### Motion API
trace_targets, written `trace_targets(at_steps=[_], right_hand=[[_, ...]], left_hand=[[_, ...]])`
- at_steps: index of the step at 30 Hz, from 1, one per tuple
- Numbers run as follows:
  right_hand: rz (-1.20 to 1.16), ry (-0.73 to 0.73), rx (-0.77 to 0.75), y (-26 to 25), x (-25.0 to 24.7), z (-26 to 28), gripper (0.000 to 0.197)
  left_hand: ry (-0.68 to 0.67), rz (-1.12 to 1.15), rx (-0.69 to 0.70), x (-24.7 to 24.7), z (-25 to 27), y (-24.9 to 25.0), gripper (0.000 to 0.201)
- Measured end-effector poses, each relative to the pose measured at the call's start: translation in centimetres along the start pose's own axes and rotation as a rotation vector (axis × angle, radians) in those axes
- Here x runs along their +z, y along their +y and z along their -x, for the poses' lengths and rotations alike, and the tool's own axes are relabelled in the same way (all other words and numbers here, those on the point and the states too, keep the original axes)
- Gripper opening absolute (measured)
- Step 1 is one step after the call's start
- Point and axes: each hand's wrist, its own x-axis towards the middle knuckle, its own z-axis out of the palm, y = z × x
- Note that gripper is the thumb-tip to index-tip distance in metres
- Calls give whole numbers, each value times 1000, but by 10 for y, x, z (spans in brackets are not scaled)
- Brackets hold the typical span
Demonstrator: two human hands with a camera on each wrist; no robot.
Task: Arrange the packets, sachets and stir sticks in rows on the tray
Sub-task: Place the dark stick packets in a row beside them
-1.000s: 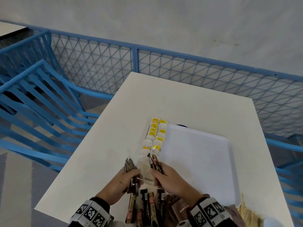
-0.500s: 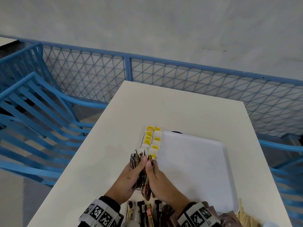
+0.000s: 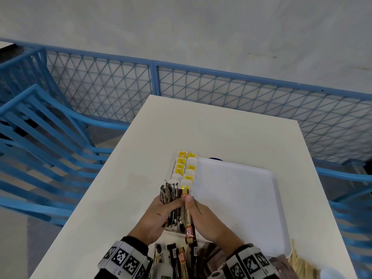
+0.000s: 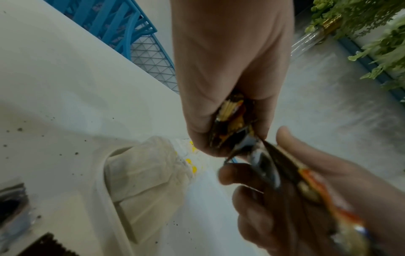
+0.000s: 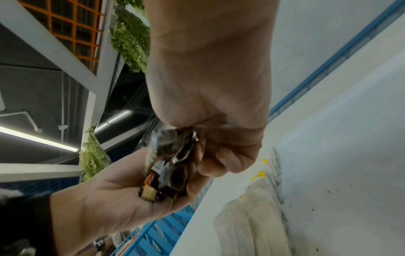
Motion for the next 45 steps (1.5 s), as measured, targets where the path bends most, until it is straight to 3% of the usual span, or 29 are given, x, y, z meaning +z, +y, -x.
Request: trace_targets(at_steps=[6,11,16,20,23,27,31,35,38,45], right_hand=[[13,150,-4,11,-8,-4,43],[-173,246,-14,11,-18,-3,31],[-217,160,-18,7,-19,-2,35],[-165,126,-46,7,-14,-2,32],[-168,269,-35,10,-11,-2,30],[-433,447,-23,8,-15,-2,20],[-610,505,-26,7,-19,-3,11],[-709,481,-12,10,-17,-2,6],[-735,437,2,11,-19,0,4],[-533,209,64,17,-41,10,12]], left_hand=[[68,59,5,-3,-5,-9,27],[169,55,61,-8,-6,-11,16],[96,-8,149,-1,-1,-10,36],[89,-33,153,2,-1,-9,26],[129,-77,144,-1,-1,-10,27],[225,-159,170,-1,6,-13,23],[262,-161,186,0,9,-15,46],[266,-156,163,1,6,-12,46],[287,-188,144,0,2,-9,34],[201,-328,134,-3,0,-4,28]])
